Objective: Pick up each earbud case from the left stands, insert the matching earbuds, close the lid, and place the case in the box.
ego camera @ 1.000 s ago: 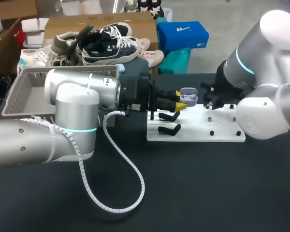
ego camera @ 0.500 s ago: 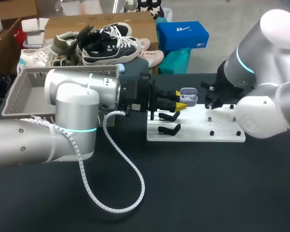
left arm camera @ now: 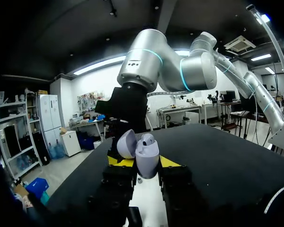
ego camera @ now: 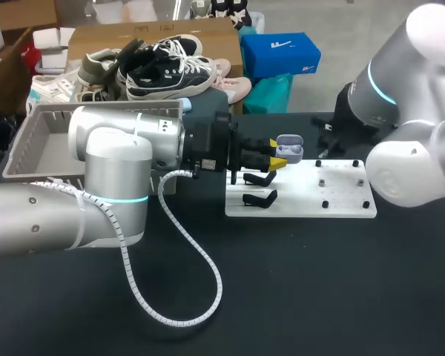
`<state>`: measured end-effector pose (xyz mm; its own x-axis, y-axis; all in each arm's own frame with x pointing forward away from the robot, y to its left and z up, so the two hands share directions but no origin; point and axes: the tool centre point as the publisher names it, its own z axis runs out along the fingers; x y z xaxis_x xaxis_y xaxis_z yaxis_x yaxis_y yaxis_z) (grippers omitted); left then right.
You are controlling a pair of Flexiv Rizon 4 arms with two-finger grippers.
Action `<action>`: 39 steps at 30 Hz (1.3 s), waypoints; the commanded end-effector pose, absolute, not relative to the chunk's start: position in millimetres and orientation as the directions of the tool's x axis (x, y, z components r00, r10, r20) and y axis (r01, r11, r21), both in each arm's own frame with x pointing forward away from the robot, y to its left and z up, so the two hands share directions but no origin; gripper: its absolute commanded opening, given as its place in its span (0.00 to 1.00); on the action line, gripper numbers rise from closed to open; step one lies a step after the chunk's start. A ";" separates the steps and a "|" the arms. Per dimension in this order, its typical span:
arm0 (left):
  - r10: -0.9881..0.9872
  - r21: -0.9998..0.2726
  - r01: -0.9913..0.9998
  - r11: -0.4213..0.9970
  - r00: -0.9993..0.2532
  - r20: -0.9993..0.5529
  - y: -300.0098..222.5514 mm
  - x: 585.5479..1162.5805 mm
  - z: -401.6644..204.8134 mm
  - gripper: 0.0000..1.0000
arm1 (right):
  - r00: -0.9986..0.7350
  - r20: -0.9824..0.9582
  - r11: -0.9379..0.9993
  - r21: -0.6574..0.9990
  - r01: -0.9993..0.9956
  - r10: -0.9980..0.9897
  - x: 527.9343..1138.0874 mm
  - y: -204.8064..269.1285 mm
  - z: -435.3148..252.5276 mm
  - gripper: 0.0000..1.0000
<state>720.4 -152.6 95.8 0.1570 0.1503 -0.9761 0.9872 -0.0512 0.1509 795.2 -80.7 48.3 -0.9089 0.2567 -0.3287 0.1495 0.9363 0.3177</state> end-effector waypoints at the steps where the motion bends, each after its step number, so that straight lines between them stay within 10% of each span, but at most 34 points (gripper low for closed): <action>1: 0.149 0.151 0.987 -0.052 0.158 -0.976 -152.9 721.4 95.0 0.00 | -0.884 -0.389 0.943 0.301 0.142 0.258 767.1 -90.0 73.0 0.00; 39: 0.149 0.151 0.987 -0.052 0.158 -0.976 -152.9 721.4 95.0 0.00 | -0.721 -0.542 0.834 0.062 -0.548 -0.433 646.3 -17.9 191.6 0.00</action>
